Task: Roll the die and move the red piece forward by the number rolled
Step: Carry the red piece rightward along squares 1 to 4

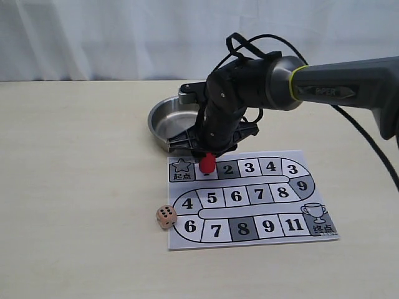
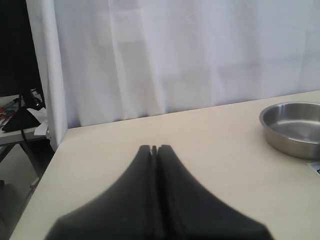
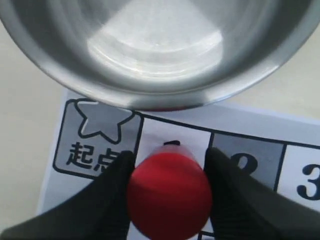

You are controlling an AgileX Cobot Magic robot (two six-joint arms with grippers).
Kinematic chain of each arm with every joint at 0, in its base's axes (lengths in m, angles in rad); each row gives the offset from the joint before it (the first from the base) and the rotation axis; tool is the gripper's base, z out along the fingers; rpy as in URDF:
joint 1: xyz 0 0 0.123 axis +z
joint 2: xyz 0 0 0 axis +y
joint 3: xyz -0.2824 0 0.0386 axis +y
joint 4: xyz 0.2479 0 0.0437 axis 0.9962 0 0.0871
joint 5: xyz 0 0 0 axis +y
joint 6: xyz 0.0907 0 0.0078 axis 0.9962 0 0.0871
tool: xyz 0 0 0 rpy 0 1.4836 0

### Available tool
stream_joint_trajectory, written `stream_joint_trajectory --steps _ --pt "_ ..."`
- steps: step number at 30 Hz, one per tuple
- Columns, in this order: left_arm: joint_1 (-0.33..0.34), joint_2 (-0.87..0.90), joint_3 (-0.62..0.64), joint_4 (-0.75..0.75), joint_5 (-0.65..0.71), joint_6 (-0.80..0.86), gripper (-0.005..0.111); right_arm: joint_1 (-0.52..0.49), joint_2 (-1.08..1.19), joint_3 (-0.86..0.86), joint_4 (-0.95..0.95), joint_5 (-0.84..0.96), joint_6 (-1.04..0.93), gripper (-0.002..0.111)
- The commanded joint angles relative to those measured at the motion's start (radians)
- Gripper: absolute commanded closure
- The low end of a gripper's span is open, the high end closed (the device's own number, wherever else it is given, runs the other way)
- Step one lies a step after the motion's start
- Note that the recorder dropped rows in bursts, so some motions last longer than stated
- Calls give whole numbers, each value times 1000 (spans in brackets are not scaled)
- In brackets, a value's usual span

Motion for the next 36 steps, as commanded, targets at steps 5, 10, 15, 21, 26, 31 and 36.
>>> stream_joint_trajectory --steps 5,10,15,21,26,31,36 --pt "-1 0 2 2 -6 -4 107 -4 41 2 -8 5 -4 104" --pt "-1 0 2 2 -6 -4 107 -11 9 2 -19 5 -4 104" --pt "-1 0 2 2 -6 -4 107 -50 -28 2 -36 24 -4 104" --pt "-1 0 2 2 -6 -4 107 -89 -33 2 -36 60 -4 104" --pt "-1 0 2 2 -6 -4 107 -87 -33 36 -36 14 -4 104" --pt "-1 0 2 2 -6 -4 107 -87 -33 106 -37 -56 5 104" --pt "-1 0 2 2 -6 -4 107 -87 -33 119 -37 -40 5 104"
